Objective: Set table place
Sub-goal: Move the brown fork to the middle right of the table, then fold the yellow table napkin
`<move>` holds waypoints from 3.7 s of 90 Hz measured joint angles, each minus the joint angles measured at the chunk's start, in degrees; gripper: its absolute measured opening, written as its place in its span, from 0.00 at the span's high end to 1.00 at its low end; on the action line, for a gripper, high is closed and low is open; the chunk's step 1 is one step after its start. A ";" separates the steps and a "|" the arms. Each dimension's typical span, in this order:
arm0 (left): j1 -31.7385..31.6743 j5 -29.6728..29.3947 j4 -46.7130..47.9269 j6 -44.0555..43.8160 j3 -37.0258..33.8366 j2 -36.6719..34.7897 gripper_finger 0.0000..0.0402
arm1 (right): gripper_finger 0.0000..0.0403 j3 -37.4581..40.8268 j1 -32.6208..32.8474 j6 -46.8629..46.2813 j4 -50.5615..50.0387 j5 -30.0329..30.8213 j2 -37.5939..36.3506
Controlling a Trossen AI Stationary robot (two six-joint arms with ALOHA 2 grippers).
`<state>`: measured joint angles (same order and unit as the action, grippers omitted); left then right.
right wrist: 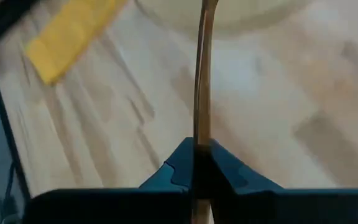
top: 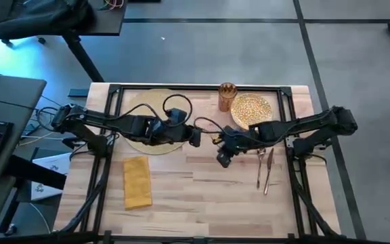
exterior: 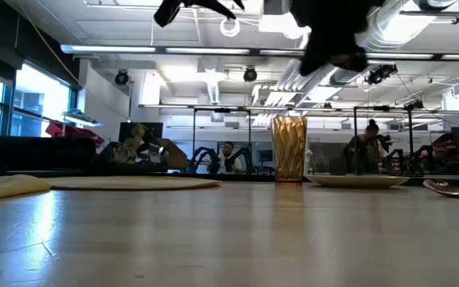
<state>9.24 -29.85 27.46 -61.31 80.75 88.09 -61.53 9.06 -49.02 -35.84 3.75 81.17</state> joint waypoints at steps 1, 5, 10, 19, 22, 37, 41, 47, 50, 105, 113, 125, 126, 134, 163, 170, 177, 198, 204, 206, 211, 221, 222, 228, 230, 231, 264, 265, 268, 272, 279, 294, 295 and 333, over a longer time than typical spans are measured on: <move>0.04 0.08 0.01 0.02 0.00 0.00 0.81 | 0.98 0.82 0.04 -0.79 0.27 -0.52 -0.49; 0.15 0.33 0.02 0.22 0.00 -0.02 0.80 | 0.98 4.43 0.39 -4.06 0.97 -2.36 -2.33; 0.17 0.64 0.00 0.86 0.00 -0.02 0.80 | 0.99 9.20 0.95 -9.03 1.72 -4.70 -5.35; 0.22 1.23 0.02 1.93 0.00 -0.02 0.79 | 0.99 18.09 3.22 -19.91 3.77 -7.88 -11.60; 0.22 1.29 0.02 2.31 0.00 -0.02 0.79 | 0.99 20.94 4.34 -24.21 4.38 -8.16 -13.77; 0.19 1.79 -0.32 3.60 0.00 -0.02 0.79 | 1.00 31.50 11.28 -46.86 6.31 -4.90 -23.56; 0.19 1.81 -0.29 4.06 0.00 -0.02 0.79 | 1.00 32.92 13.30 -51.85 6.28 -2.02 -25.58; 0.19 2.02 -0.30 4.95 0.00 -0.02 0.79 | 1.00 34.01 15.82 -57.99 5.76 2.11 -27.66; 0.19 2.24 -0.28 5.18 0.00 -0.02 0.79 | 1.00 34.48 16.80 -60.35 5.43 3.34 -28.29; 1.12 2.78 -0.15 7.00 -0.09 -0.02 0.79 | 1.00 35.20 26.09 -79.99 17.69 4.27 -11.87; 1.33 2.78 -0.13 7.03 -0.09 -0.02 0.79 | 0.99 35.20 24.69 -79.97 18.54 5.19 -11.39; 1.45 3.20 -0.13 7.01 -0.09 -0.04 0.79 | 0.88 35.20 23.71 -79.52 18.05 6.34 -11.47; 1.44 3.26 -0.13 7.02 -0.09 -0.03 0.79 | 0.87 35.20 23.66 -79.45 18.08 6.34 -11.48; 1.52 3.94 -0.13 7.02 -0.09 -0.02 0.79 | 0.74 35.20 23.54 -77.40 18.19 5.40 -11.48; 2.58 4.15 -0.22 6.46 -0.13 -0.03 0.79 | 0.48 32.19 21.72 -60.46 16.61 -5.73 -15.47; 2.58 4.24 -0.22 6.06 -0.13 -0.02 0.79 | 0.52 31.13 18.74 -55.39 15.96 -2.94 -15.52; 2.57 4.22 -0.12 6.02 -0.13 -0.04 0.79 | 0.58 31.05 14.23 -49.59 16.29 -2.25 -14.93; 2.27 4.93 5.09 3.67 -0.13 -0.04 0.79 | 0.85 32.30 0.67 -34.59 13.99 -2.48 -11.41; 2.27 6.12 8.50 1.49 -0.13 -0.04 0.79 | 0.93 32.38 -1.79 -31.71 13.24 -3.39 -10.77; 2.27 6.59 9.74 0.76 -0.13 -0.04 0.79 | 0.95 32.38 -2.47 -30.86 12.88 -3.85 -10.59; 2.27 7.93 12.76 -1.30 -0.13 -0.04 0.79 | 0.98 32.36 -3.69 -29.05 10.33 -4.77 -10.18; 2.61 9.83 18.70 -5.04 -0.15 -0.04 0.79 | 0.97 32.38 -4.79 -26.68 6.29 -4.99 -9.69; 2.66 9.94 19.22 -5.44 -0.15 -0.04 0.79 | 0.96 32.38 -4.85 -26.40 5.93 -4.99 -9.69; 3.28 10.17 21.65 -7.64 -0.15 -0.04 0.79 | 0.95 32.41 -5.02 -25.46 4.83 -4.90 -9.74; 3.51 10.23 22.60 -8.37 -0.15 -0.04 0.79 | 0.95 32.41 -5.02 -25.46 4.78 -4.90 -9.92; 3.64 10.30 23.05 -8.73 -0.15 -0.04 0.79 | 0.95 32.41 -5.02 -25.44 4.76 -4.90 -10.01; 11.74 32.81 41.65 -32.78 -6.92 -0.13 0.78 | 0.95 23.65 -3.30 -14.81 5.17 -0.87 -16.84; 12.06 33.90 41.75 -33.23 -7.62 -0.13 0.78 | 0.95 23.21 -3.31 -14.14 5.29 -0.74 -16.84; 13.09 37.07 41.97 -34.31 -9.62 -0.13 0.77 | 0.95 22.04 -3.33 -12.15 5.70 -0.29 -16.81; 14.38 41.17 41.73 -35.15 -12.41 -0.11 0.75 | 0.95 20.71 -3.44 -9.66 5.64 0.38 -16.77; 16.27 49.64 38.20 -35.66 -17.17 -0.07 0.72 | 0.95 18.99 -3.73 -6.19 6.59 1.21 -16.41; 19.33 57.67 31.20 -36.53 -26.06 -0.39 0.66 | 0.95 18.42 -3.82 -4.53 7.22 1.62 -16.31; 19.38 58.01 31.28 -36.51 -26.53 -0.50 0.66 | 0.95 18.42 -3.82 -4.55 7.13 1.62 -16.31; 3.83 47.24 41.80 -26.51 -38.26 -16.01 0.54 | 0.95 18.42 -3.82 -3.38 5.60 0.96 -16.29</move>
<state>13.06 17.39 69.26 -87.82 42.49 72.09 -43.11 5.23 -52.40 -30.24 4.71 64.88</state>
